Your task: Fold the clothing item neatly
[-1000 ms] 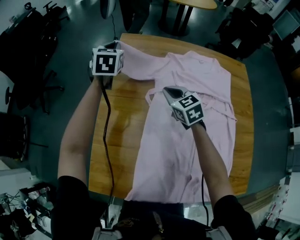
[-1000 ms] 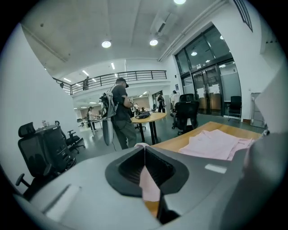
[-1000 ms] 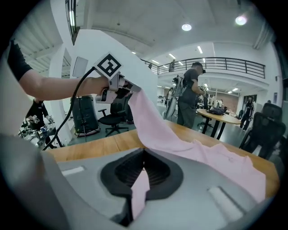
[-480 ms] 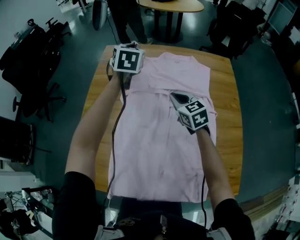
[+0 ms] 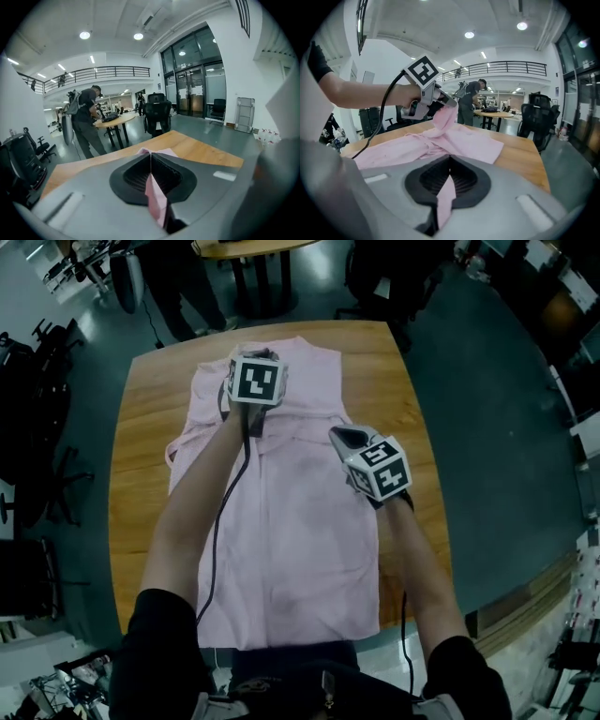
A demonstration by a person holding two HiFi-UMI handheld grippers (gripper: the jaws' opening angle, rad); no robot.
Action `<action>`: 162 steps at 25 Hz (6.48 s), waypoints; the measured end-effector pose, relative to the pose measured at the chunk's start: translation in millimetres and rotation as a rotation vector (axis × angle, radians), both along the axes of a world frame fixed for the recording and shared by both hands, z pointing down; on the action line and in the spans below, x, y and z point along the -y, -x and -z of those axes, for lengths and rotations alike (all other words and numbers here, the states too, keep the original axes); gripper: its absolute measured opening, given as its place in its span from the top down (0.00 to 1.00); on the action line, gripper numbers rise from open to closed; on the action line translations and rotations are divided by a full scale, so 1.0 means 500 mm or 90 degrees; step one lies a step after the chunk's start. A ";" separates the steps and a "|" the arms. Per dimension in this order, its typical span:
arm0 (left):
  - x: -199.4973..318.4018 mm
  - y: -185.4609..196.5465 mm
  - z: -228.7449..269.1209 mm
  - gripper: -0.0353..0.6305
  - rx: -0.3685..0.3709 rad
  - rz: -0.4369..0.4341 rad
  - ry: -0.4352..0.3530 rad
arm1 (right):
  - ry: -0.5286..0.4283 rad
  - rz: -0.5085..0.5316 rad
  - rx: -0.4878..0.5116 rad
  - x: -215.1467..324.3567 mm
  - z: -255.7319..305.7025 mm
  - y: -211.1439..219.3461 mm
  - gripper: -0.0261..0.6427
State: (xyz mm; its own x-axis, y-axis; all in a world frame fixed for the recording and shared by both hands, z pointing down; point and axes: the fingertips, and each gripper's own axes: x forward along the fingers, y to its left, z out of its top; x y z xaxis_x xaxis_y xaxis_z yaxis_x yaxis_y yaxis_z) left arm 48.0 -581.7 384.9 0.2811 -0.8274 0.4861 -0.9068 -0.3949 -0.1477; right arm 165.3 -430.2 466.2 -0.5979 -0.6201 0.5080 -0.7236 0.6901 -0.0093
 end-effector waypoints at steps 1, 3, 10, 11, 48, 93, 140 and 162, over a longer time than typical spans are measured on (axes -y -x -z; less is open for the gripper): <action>0.005 -0.031 -0.025 0.93 -0.005 -0.009 0.013 | 0.004 -0.010 -0.002 0.003 -0.008 -0.026 0.96; 0.014 -0.083 -0.078 0.93 -0.012 -0.023 0.037 | 0.011 -0.029 -0.004 0.010 -0.024 -0.070 0.96; -0.013 -0.200 -0.280 0.88 -0.089 -0.101 0.178 | 0.050 -0.060 -0.011 0.012 -0.099 -0.147 0.96; -0.023 -0.215 -0.290 0.81 -0.098 -0.127 0.191 | 0.055 -0.061 -0.012 0.015 -0.109 -0.149 0.96; -0.096 0.327 -0.399 0.60 0.041 -0.111 0.321 | 0.052 0.053 -0.288 0.170 -0.242 0.106 0.94; 0.364 0.360 -0.430 0.66 0.086 -0.198 0.211 | 0.070 0.099 -0.165 0.711 -0.263 0.071 0.80; -0.474 0.368 -0.388 0.94 0.149 -0.185 0.365 | 0.003 0.317 -0.361 -0.175 -0.232 0.072 0.90; -0.457 0.168 -0.367 0.92 0.056 -0.302 0.346 | 0.050 0.280 -0.214 -0.188 -0.194 0.192 0.92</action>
State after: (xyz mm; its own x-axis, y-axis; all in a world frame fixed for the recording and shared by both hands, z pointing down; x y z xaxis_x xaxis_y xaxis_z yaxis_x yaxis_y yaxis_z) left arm -35.9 -353.0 568.2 0.4904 -0.2620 0.8312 -0.6137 -0.7810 0.1159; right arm 69.3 -336.4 563.4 -0.5890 -0.3012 0.7499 -0.3397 0.9343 0.1085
